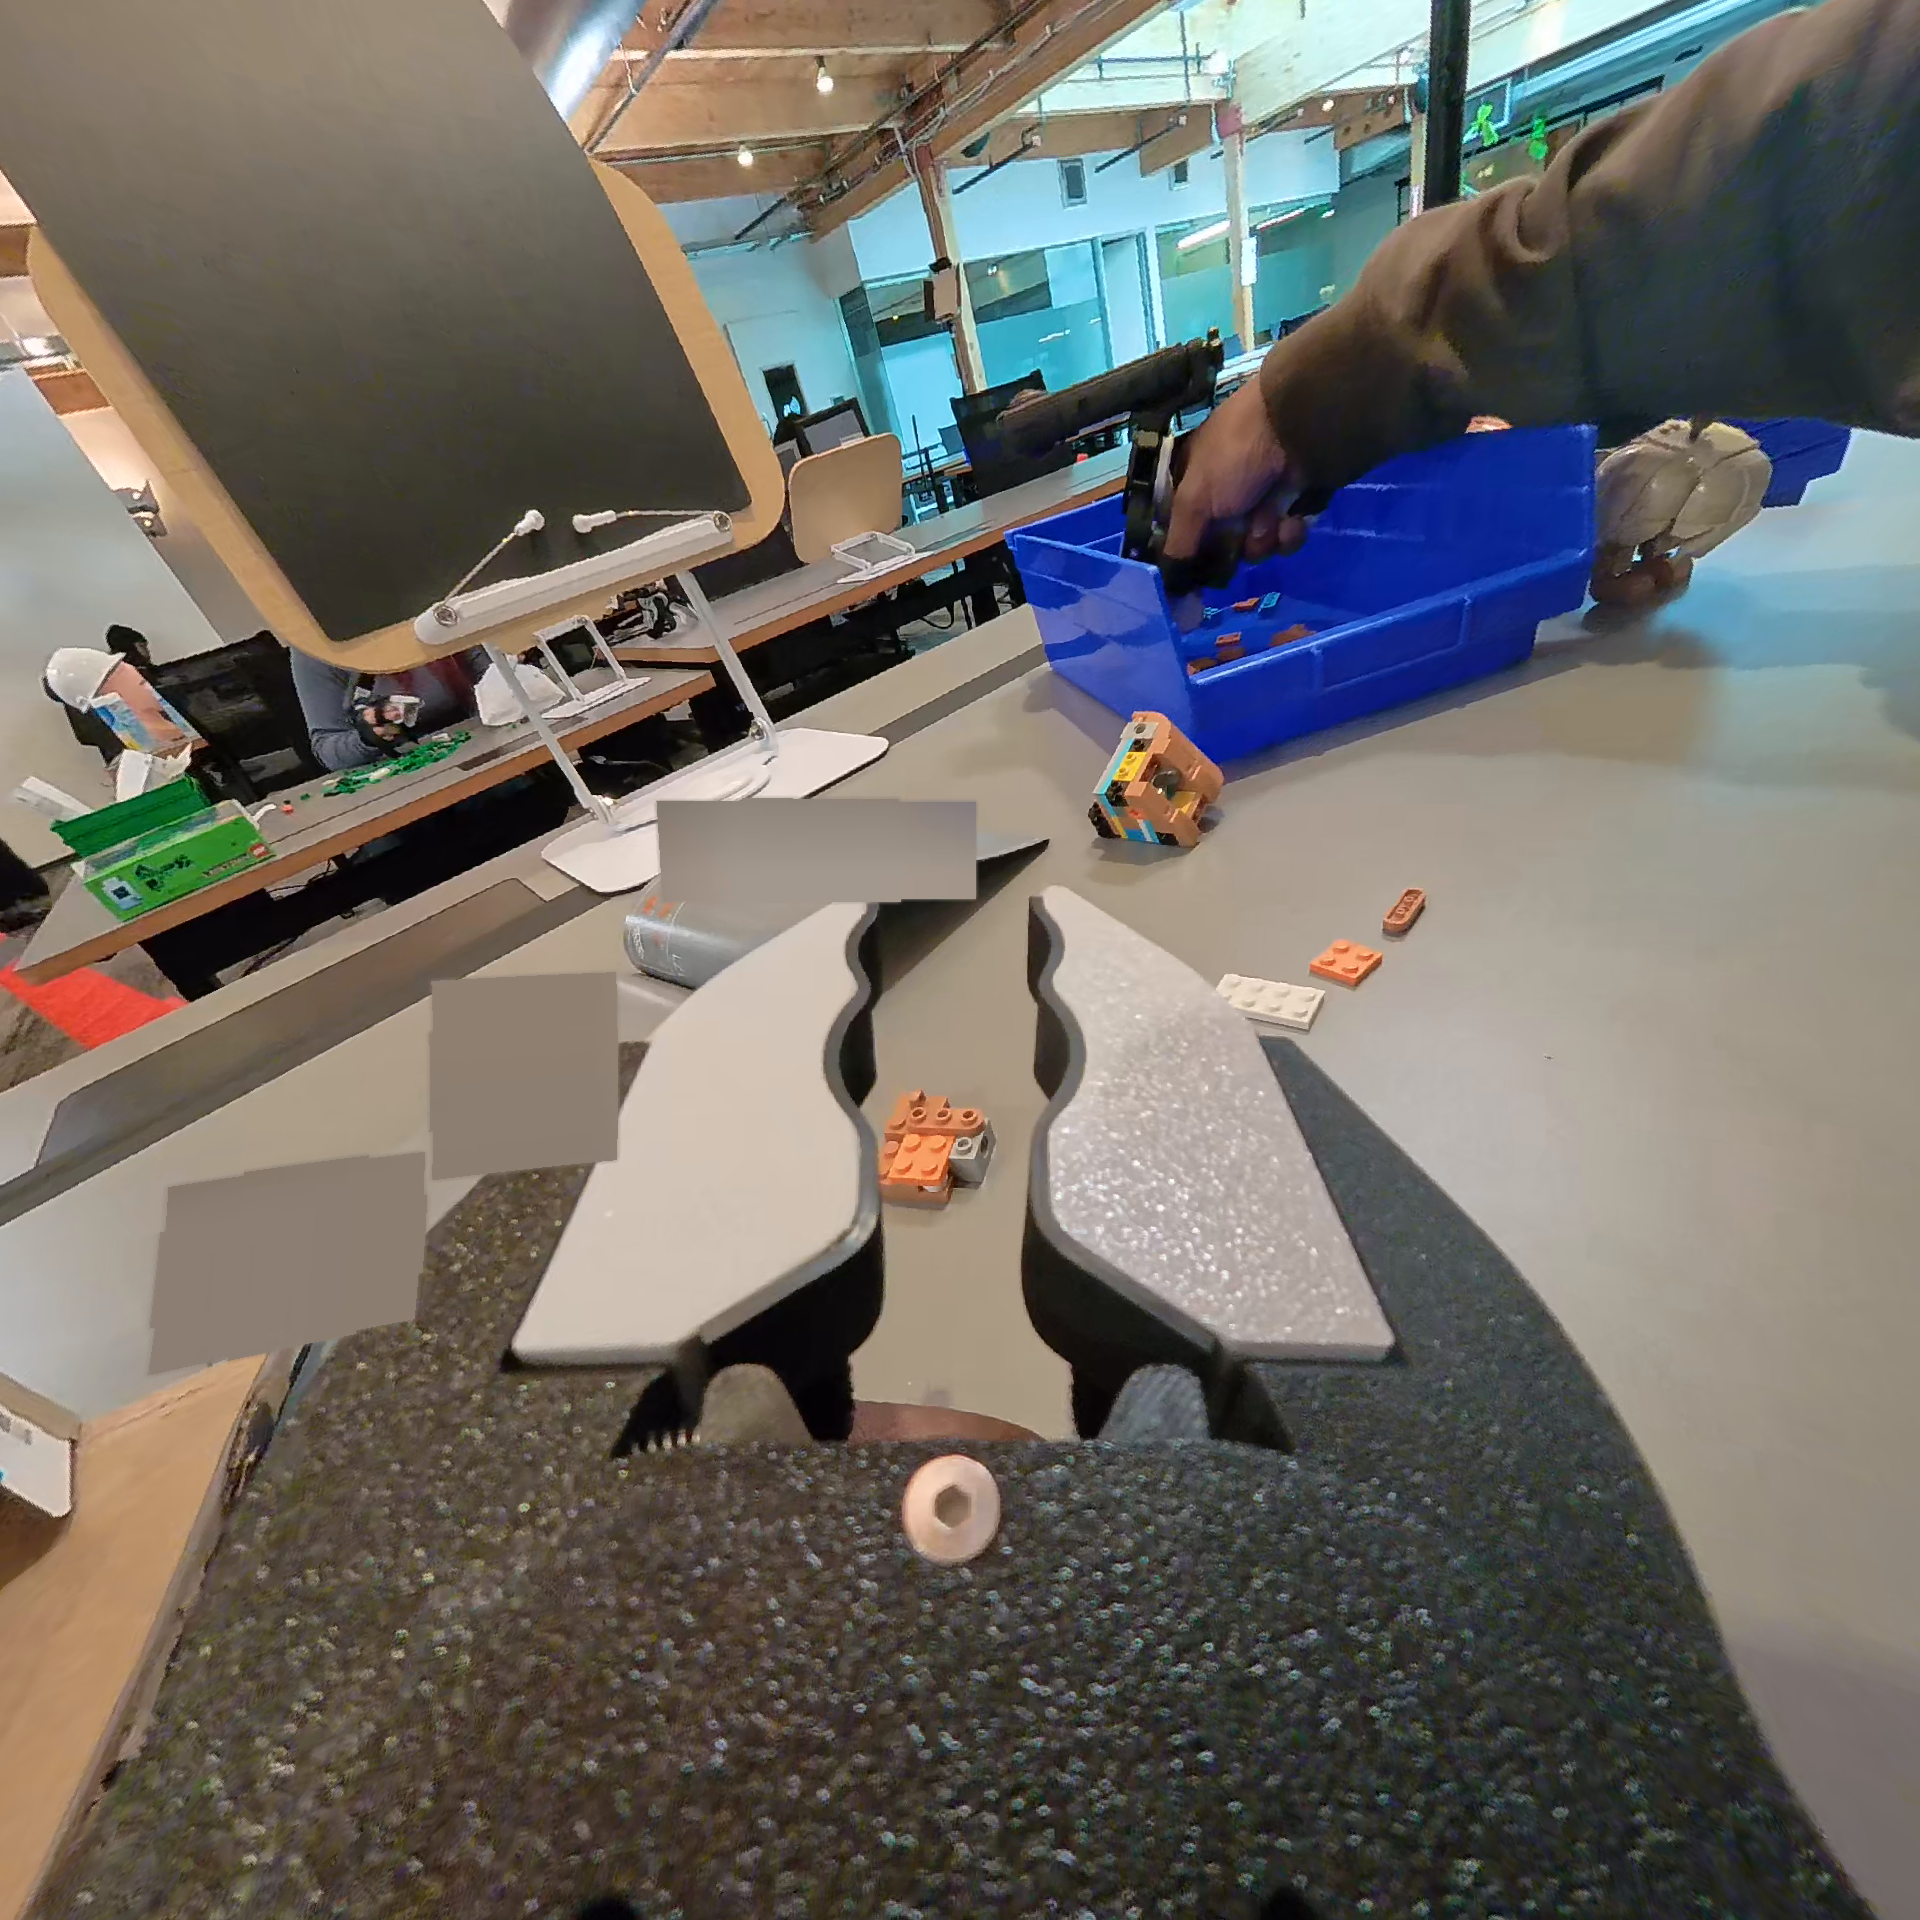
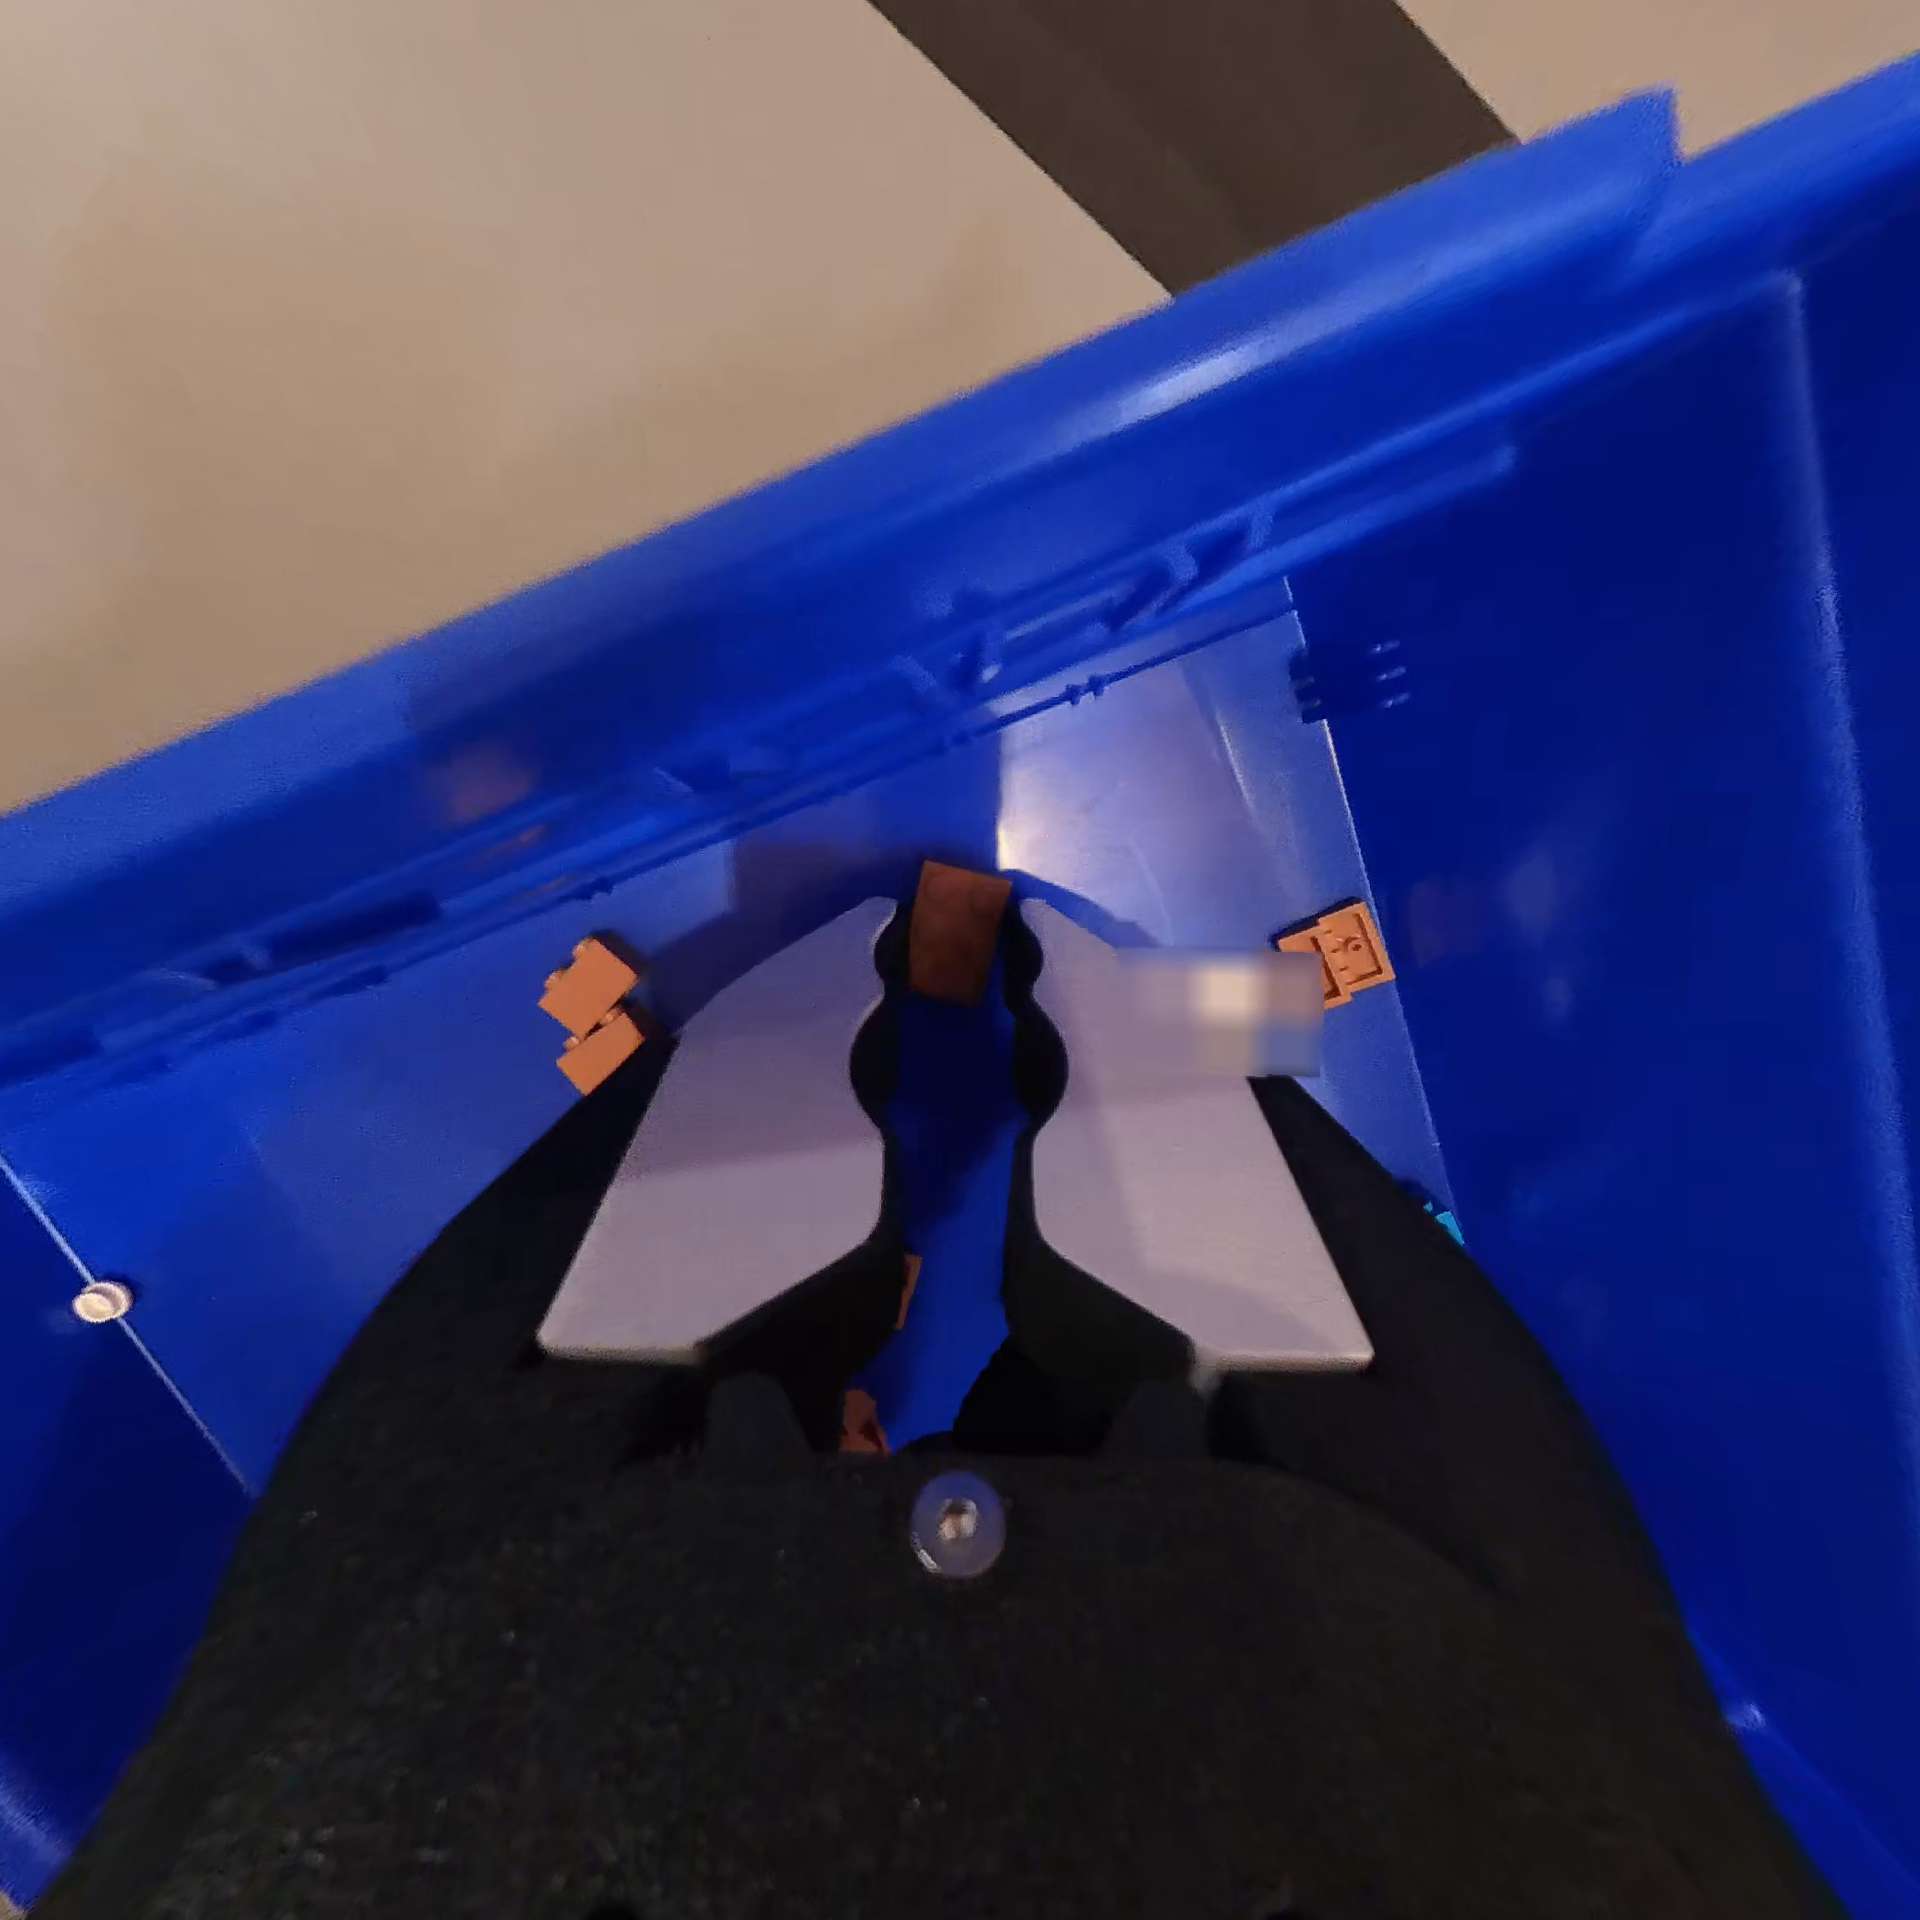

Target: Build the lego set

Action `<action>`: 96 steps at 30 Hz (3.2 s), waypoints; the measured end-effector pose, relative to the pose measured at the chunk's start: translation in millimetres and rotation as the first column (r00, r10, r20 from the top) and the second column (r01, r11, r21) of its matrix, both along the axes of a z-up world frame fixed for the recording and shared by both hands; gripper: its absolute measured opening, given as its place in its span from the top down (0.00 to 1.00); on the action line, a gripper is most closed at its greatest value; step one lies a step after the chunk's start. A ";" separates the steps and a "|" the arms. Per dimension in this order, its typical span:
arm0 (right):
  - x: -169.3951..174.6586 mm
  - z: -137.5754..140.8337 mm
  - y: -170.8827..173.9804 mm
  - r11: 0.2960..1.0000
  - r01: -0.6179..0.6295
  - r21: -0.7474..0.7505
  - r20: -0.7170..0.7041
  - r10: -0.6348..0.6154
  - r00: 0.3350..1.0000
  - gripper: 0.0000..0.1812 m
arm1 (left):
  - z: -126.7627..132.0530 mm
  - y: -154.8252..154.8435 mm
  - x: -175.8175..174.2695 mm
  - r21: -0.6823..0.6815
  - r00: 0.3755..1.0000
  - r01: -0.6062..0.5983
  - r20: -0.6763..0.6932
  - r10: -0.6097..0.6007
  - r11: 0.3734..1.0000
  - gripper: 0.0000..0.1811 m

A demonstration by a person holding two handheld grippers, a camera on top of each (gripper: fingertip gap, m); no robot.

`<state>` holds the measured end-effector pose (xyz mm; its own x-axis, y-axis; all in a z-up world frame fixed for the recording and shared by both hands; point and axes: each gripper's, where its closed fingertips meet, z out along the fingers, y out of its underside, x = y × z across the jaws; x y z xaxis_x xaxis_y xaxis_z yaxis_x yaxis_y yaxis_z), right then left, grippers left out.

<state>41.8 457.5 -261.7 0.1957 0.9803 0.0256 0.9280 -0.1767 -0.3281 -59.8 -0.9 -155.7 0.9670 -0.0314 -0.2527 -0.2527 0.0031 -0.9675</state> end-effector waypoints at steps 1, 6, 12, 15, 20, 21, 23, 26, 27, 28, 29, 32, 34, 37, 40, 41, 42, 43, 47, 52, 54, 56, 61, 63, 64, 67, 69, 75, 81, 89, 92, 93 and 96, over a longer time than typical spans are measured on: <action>1.2 0.5 -0.9 1.000 -0.006 0.007 0.005 0.006 1.000 0.91 | 0.3 -0.3 0.0 0.001 1.000 0.000 0.000 0.000 1.000 0.85; -0.3 43.5 -30.7 0.997 -0.067 0.042 -0.129 0.072 0.989 0.91 | -1.2 -1.6 -4.4 -0.004 1.000 -0.022 0.004 0.022 1.000 0.85; 3.6 115.4 -153.6 0.944 -0.315 0.097 -0.313 0.330 0.891 0.91 | -4.0 1.0 -8.2 -0.025 0.999 -0.035 0.018 0.036 0.999 0.86; 8.7 104.8 -231.8 0.877 -0.476 0.062 -0.318 0.469 0.824 0.91 | -5.5 1.9 -7.1 -0.035 0.999 -0.032 0.015 0.033 0.999 0.86; 23.6 45.5 -322.6 0.770 -0.637 -0.039 -0.249 0.610 0.752 0.91 | -4.7 0.8 -5.6 -0.029 0.999 -0.030 0.014 0.030 0.999 0.86; 26.2 35.8 -328.8 0.762 -0.646 -0.038 -0.230 0.622 0.748 0.91 | -4.2 0.3 -5.6 -0.026 0.999 -0.030 0.014 0.030 0.999 0.86; 30.4 21.5 -332.7 0.764 -0.644 -0.034 -0.198 0.627 0.754 0.91 | -3.3 -0.8 -5.5 -0.019 0.999 -0.032 0.015 0.032 0.999 0.86; 37.2 8.2 -332.9 0.775 -0.631 -0.048 -0.169 0.616 0.770 0.91 | -1.8 -1.4 -4.9 -0.012 0.999 -0.029 0.016 0.029 1.000 0.86; 39.0 4.7 -333.0 0.776 -0.629 -0.048 -0.161 0.615 0.772 0.91 | -1.8 -1.1 -4.4 -0.013 1.000 -0.026 0.017 0.026 1.000 0.86; 40.9 1.3 -333.5 0.776 -0.629 -0.052 -0.153 0.616 0.773 0.91 | -1.9 -0.7 -3.7 -0.014 1.000 -0.022 0.017 0.022 1.000 0.86; 42.2 -1.7 -333.6 0.777 -0.628 -0.053 -0.145 0.616 0.774 0.91 | -2.4 -0.2 -2.9 -0.016 1.000 -0.018 0.016 0.018 1.000 0.86; 41.5 -2.5 -331.0 0.785 -0.618 -0.047 -0.153 0.606 0.781 0.90 | -4.3 1.0 -1.7 -0.026 1.000 -0.014 0.011 0.014 1.000 0.86; 41.8 0.7 -324.4 0.789 -0.614 -0.026 -0.148 0.605 0.783 0.90 | -5.2 1.2 -2.6 -0.029 1.000 -0.018 0.013 0.018 0.999 0.86; 42.4 20.0 -310.1 0.796 -0.606 -0.006 -0.173 0.596 0.784 0.90 | -4.9 0.9 -4.5 -0.026 1.000 -0.024 0.020 0.024 0.999 0.86; 42.6 50.9 -277.6 0.816 -0.576 0.059 -0.190 0.575 0.796 0.90 | -5.3 1.4 -5.0 -0.028 0.999 -0.023 0.025 0.024 0.999 0.86; 43.4 60.5 -259.7 0.824 -0.558 0.097 -0.179 0.566 0.805 0.90 | -5.7 1.7 -4.6 -0.030 0.999 -0.021 0.025 0.022 0.999 0.86; 44.6 68.5 -237.4 0.834 -0.533 0.142 -0.158 0.550 0.820 0.90 | -6.1 2.0 -4.2 -0.032 1.000 -0.019 0.024 0.020 0.999 0.86; 45.4 75.4 -212.0 0.845 -0.500 0.190 -0.133 0.527 0.839 0.90 | -6.2 2.2 -3.5 -0.033 1.000 -0.016 0.023 0.017 0.999 0.86; 43.0 85.2 -98.3 0.895 -0.310 0.321 -0.049 0.342 0.938 0.90 | -5.7 2.8 -1.0 -0.033 1.000 -0.006 0.017 0.007 0.999 0.86; 29.8 48.3 7.7 0.977 0.108 0.183 -0.047 -0.101 0.994 0.90 | -5.2 1.4 -3.5 -0.028 1.000 -0.023 0.010 0.023 0.999 0.86; 25.5 31.7 32.6 0.966 0.206 0.155 -0.034 -0.203 0.979 0.90 | -4.1 0.1 -6.2 -0.021 0.999 -0.036 0.014 0.036 0.999 0.86; 20.1 21.2 44.9 0.951 0.297 0.090 -0.059 -0.292 0.955 0.90 | -2.5 -1.5 -8.4 -0.012 0.999 -0.046 0.016 0.046 0.999 0.86; 21.7 17.9 65.5 0.906 0.417 0.079 -0.121 -0.406 0.906 0.89 | 4.0 -4.3 -5.8 0.016 0.999 -0.030 0.023 0.029 0.999 0.86; 24.0 13.1 67.2 0.895 0.443 0.060 -0.119 -0.434 0.893 0.88 | 6.4 -4.8 -1.4 0.026 1.000 -0.010 0.020 0.009 1.000 0.86; 23.3 10.6 66.4 0.893 0.448 0.044 -0.121 -0.441 0.889 0.88 | 7.2 -5.2 0.9 0.030 1.000 0.000 0.018 -0.001 1.000 0.86; 20.4 5.2 64.1 0.889 0.457 0.006 -0.118 -0.454 0.883 0.85 | 8.6 -6.5 6.1 0.038 1.000 0.024 0.017 -0.024 0.999 0.86; 20.0 1.7 65.6 0.886 0.464 0.002 -0.109 -0.461 0.881 0.85 | 9.7 -7.5 7.5 0.044 0.999 0.030 0.018 -0.031 0.999 0.86; 16.7 0.8 70.3 0.897 0.442 0.021 -0.121 -0.436 0.892 0.91 | 14.7 -11.5 6.4 0.071 0.999 0.023 0.020 -0.025 0.997 0.86; -8.0 53.5 19.1 0.910 0.323 -0.260 -0.357 -0.401 0.844 0.95 | 14.4 -12.1 4.5 0.071 1.000 0.012 0.018 -0.014 0.997 0.86; 2.9 165.4 -144.5 0.832 -0.206 -0.516 -0.775 -0.351 0.525 0.95 | 11.7 -9.3 7.0 0.055 1.000 0.024 0.016 -0.025 0.998 0.86; 12.9 174.8 -188.4 0.785 -0.327 -0.526 -0.822 -0.373 0.430 0.95 | 8.9 -8.0 8.9 0.041 0.999 0.030 0.008 -0.031 0.999 0.86; 14.0 172.2 -198.3 0.773 -0.345 -0.532 -0.824 -0.380 0.421 0.95 | 8.1 -7.6 9.2 0.038 0.999 0.031 0.008 -0.032 0.999 0.86; 12.0 150.0 -223.6 0.780 -0.343 -0.523 -0.812 -0.335 0.478 0.95 | 5.9 -7.2 9.9 0.027 0.999 0.032 0.002 -0.032 0.999 0.86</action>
